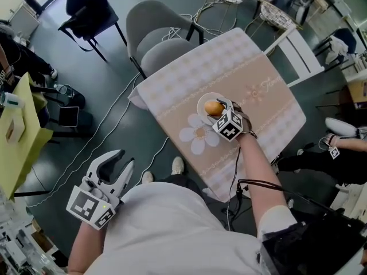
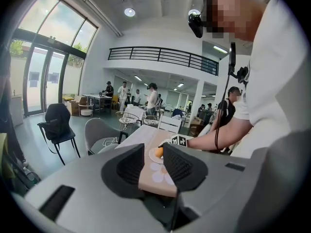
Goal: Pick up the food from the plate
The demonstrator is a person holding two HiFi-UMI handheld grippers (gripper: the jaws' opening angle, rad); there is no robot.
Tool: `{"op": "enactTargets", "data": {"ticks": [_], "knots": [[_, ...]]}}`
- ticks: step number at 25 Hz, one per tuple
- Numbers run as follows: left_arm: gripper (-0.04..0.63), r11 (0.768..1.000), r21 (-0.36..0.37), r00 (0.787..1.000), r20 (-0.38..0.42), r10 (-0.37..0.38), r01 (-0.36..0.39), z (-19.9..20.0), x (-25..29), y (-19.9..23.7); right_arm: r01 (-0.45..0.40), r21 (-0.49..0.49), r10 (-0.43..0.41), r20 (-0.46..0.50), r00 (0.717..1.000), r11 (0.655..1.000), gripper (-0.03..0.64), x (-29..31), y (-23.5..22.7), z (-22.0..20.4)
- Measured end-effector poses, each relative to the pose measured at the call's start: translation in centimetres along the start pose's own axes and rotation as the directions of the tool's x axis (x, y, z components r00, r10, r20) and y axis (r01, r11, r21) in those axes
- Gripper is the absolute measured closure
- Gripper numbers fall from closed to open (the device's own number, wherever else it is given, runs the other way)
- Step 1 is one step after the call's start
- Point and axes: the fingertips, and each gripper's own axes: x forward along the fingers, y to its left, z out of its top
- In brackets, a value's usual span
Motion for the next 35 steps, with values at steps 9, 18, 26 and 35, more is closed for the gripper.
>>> {"op": "enactTargets", "data": {"ticks": [9,18,26,35], "knots": [[0.482,1.000,0.003,1.000,-0.002,-0.014,0.014,0.6,1.3,0.3,0.006,0.047,-0.007,0.004,1.000,0.999,0.281,0.1,-0.6,0.2],[0.482,0.996,0.010,0.996,0.005,-0.087,0.087,0.8,1.6,0.2,0.066,0.217,-0.079,0.050,0.996,0.974,0.281,-3.4,-0.4,1.4],[0.482,0.984,0.040,0.984,0.023,-0.175,0.174,0.4,0.6,0.2,0.132,0.312,-0.168,0.089,0.982,0.941,0.281,-8.8,1.9,3.9],[0.482,0.957,0.063,0.958,0.031,-0.286,0.284,-1.2,-2.2,0.2,0.180,0.418,-0.269,0.165,0.949,0.891,0.281,-16.3,6.7,8.8]]}}
